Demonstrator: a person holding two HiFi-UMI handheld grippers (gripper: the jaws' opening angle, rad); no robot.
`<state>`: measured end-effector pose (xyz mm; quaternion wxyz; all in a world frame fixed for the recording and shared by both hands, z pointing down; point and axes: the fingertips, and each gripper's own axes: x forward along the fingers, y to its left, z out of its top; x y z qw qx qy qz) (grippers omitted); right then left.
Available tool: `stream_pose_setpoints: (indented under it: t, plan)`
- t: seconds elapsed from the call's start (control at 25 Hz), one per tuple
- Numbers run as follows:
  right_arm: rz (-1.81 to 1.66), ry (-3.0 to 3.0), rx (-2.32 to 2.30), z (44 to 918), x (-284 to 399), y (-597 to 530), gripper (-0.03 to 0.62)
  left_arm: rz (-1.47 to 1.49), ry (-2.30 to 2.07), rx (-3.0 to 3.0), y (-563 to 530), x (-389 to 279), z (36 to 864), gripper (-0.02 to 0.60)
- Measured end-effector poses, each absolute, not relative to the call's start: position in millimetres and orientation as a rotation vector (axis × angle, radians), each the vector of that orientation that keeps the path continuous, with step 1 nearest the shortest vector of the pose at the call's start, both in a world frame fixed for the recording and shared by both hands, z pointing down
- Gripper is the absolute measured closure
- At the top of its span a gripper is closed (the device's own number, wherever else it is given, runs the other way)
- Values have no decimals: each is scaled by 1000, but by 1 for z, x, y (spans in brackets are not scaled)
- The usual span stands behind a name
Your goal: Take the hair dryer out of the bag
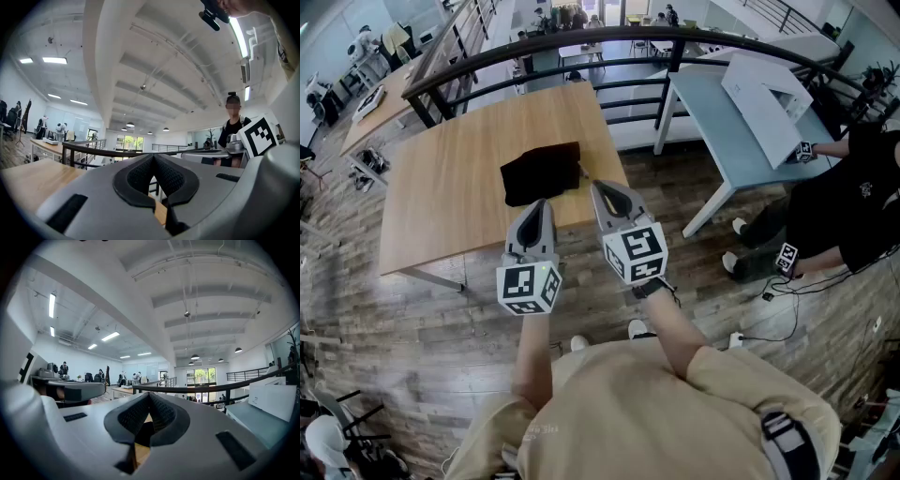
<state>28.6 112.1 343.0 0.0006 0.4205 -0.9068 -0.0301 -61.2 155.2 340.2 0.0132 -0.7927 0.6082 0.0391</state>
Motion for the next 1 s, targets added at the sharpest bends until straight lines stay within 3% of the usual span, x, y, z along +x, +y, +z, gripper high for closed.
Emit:
stream_pose_setpoints:
  t: [1.0]
  plan:
    - [48,-3036,1028,359,119,108,582,163,2137,-2284,151,30,353,571]
